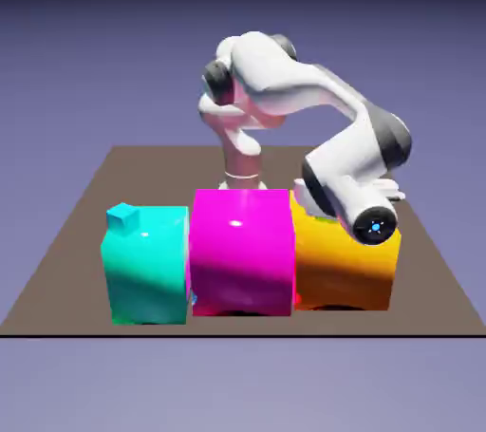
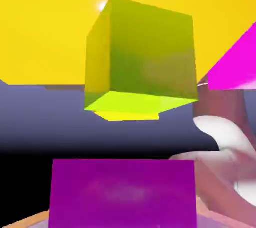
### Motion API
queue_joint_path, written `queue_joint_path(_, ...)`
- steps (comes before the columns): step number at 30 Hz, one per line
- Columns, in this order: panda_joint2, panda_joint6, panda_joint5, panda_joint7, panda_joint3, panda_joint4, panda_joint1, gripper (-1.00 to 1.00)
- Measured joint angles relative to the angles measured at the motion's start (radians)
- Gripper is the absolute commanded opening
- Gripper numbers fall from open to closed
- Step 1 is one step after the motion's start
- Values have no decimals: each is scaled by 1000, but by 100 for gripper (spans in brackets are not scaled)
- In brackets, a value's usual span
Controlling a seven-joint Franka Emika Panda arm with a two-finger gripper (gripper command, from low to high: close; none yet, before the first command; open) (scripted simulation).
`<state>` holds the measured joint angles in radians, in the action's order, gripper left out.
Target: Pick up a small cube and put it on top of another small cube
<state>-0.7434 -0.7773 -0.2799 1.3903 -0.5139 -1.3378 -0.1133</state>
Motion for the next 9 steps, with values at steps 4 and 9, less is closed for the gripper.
queue_joint_path(4,64,-78,4,-40,-4,-145,-18,-100)
queue_joint_path(9,116,-140,8,-72,-7,-261,-33,100)
